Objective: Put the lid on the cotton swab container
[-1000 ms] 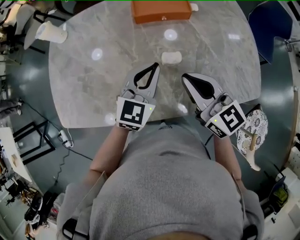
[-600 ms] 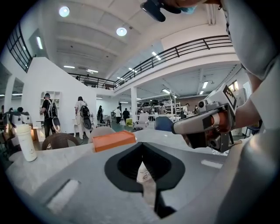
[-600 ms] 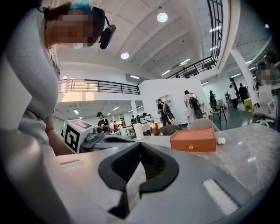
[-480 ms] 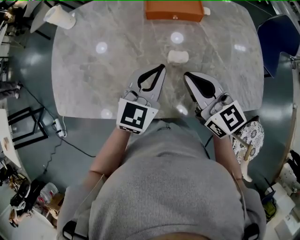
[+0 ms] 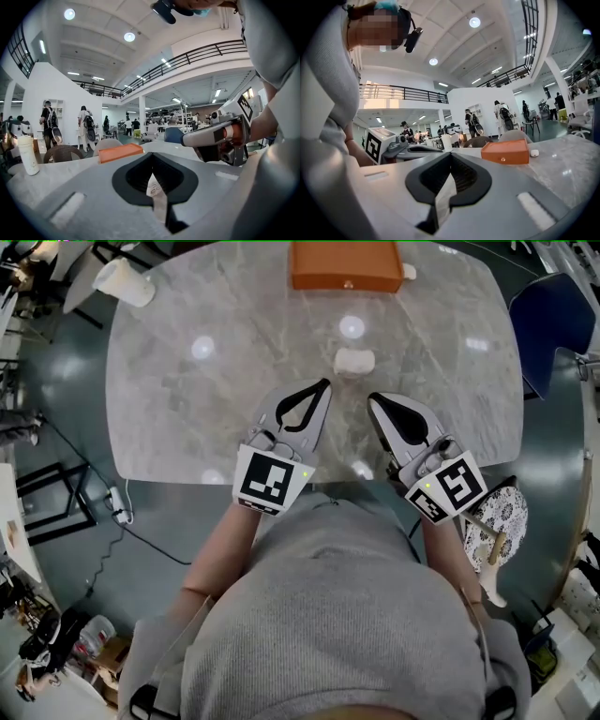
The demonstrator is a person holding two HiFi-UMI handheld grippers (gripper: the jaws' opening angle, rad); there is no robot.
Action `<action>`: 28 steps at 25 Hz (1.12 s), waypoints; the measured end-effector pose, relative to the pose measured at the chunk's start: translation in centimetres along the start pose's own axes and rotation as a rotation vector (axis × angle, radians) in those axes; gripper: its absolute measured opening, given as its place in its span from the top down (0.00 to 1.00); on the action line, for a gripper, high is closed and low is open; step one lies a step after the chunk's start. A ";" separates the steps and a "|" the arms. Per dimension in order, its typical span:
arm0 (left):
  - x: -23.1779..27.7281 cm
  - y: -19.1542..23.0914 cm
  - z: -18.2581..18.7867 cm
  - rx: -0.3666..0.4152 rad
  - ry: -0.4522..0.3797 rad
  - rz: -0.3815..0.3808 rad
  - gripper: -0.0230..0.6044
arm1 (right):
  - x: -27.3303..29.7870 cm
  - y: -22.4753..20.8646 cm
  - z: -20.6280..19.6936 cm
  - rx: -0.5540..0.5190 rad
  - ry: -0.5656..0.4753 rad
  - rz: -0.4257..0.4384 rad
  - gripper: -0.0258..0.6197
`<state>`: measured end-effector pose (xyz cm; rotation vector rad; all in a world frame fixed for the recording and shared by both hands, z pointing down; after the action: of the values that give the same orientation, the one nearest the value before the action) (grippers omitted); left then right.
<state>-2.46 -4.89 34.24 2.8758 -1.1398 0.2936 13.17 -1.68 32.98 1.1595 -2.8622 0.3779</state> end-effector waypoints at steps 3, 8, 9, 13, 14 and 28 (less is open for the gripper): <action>-0.4 -0.3 0.1 -0.013 -0.012 -0.008 0.96 | -0.5 0.4 -0.2 0.002 -0.002 -0.019 0.96; -1.7 -0.5 0.1 -0.009 -0.011 -0.021 0.96 | -1.1 1.7 -0.1 0.002 -0.024 -0.065 0.96; -2.0 -0.6 0.1 -0.007 -0.011 -0.023 0.96 | -1.2 2.1 0.0 -0.005 -0.027 -0.071 0.96; -2.5 -0.6 0.1 0.000 -0.016 -0.028 0.96 | -1.5 2.5 0.1 0.013 -0.046 -0.088 0.96; -2.5 -0.6 0.1 0.003 -0.016 -0.030 0.96 | -1.6 2.5 0.2 0.019 -0.052 -0.093 0.96; -3.4 -1.1 0.2 0.008 -0.029 -0.043 0.96 | -2.4 3.9 0.3 -0.011 -0.066 -0.121 0.96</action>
<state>-4.06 -1.79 33.50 2.9168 -1.0824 0.2563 12.28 2.57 31.57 1.3604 -2.8262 0.3244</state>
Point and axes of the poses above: the fingertips, and each gripper's own axes: x forward along the fingers, y to its left, z out of its top, the point moved 7 cm from there along -x, backward along the fingers
